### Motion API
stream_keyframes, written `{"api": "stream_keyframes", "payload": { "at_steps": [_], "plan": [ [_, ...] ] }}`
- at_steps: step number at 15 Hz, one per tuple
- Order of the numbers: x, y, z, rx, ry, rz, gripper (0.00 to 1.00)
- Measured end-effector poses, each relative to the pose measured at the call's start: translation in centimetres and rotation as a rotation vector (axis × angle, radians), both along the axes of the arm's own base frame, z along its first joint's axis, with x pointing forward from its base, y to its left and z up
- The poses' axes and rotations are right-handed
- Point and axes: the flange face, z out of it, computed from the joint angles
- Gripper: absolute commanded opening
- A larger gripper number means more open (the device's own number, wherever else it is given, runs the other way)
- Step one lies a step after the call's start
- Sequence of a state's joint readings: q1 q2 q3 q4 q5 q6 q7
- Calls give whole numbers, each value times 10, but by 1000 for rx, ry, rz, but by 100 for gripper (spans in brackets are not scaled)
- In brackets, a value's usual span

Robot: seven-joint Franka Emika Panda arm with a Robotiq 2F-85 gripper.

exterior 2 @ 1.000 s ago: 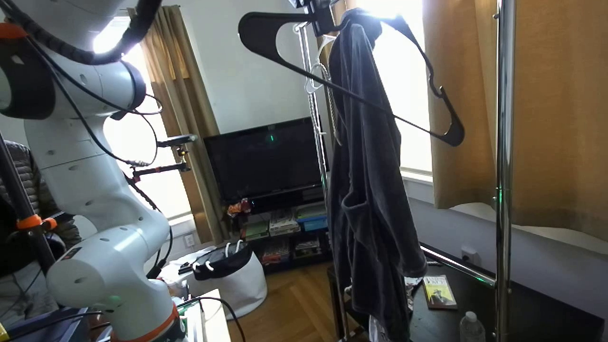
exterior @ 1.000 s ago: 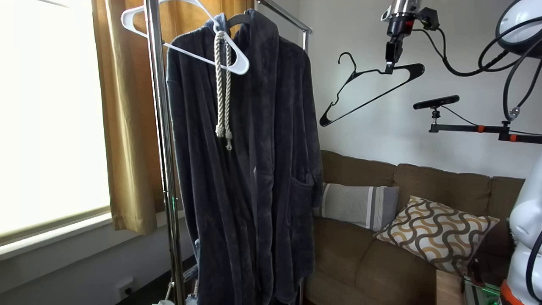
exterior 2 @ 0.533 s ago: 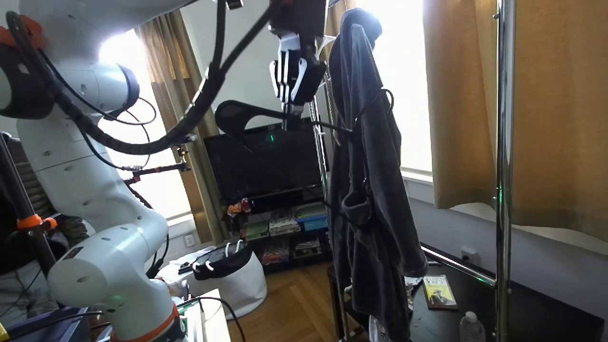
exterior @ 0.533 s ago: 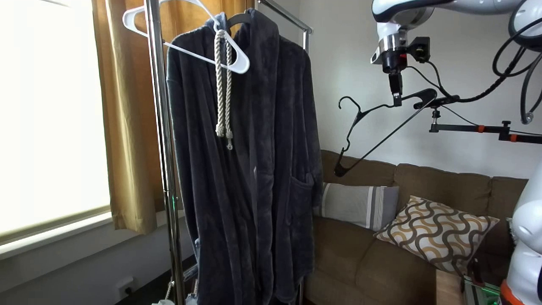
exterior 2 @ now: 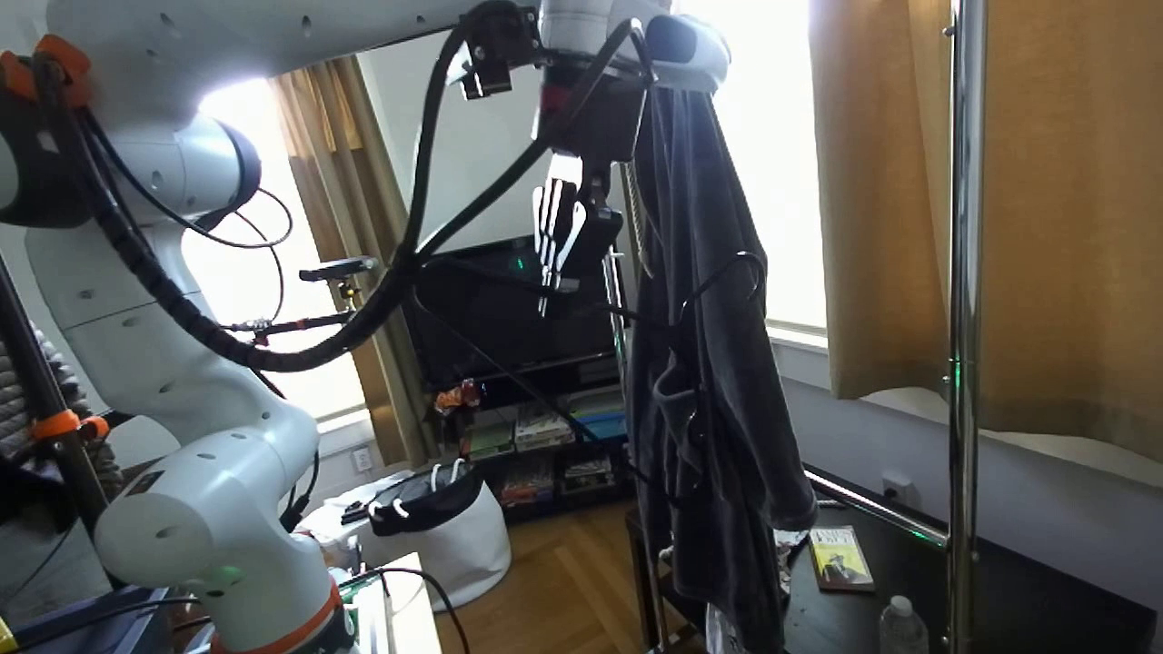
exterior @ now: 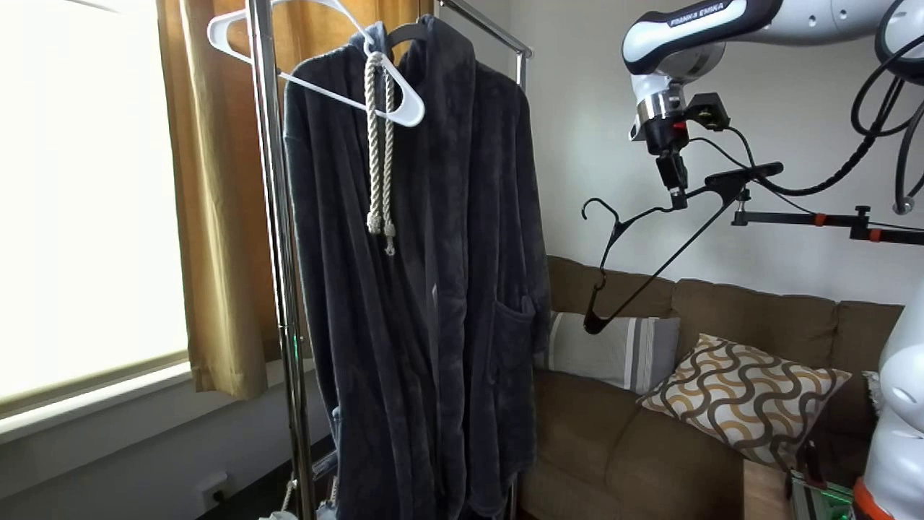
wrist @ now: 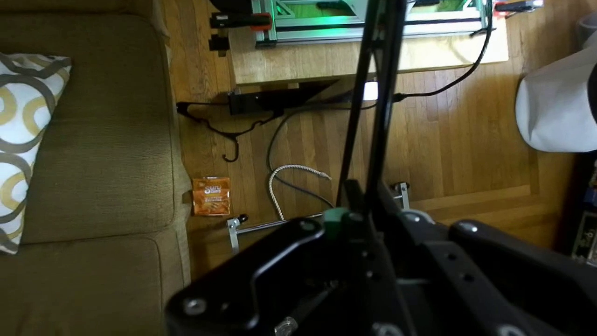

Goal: Move the black hanger to the bottom rail

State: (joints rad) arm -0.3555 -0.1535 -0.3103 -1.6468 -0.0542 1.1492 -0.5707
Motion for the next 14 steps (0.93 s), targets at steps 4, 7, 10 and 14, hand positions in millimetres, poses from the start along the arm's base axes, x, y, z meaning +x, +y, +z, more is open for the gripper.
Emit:
{"api": "stream_keyframes", "payload": {
  "at_steps": [4,7,10,14],
  "plan": [
    [28,-14,-5,-120,-24,20,2],
    [66,-29,-47,-176,19,68,2],
    [90,-44,-99,-192,122,137,2],
    [105,-50,-152,-137,232,246,8]
  ]
}}
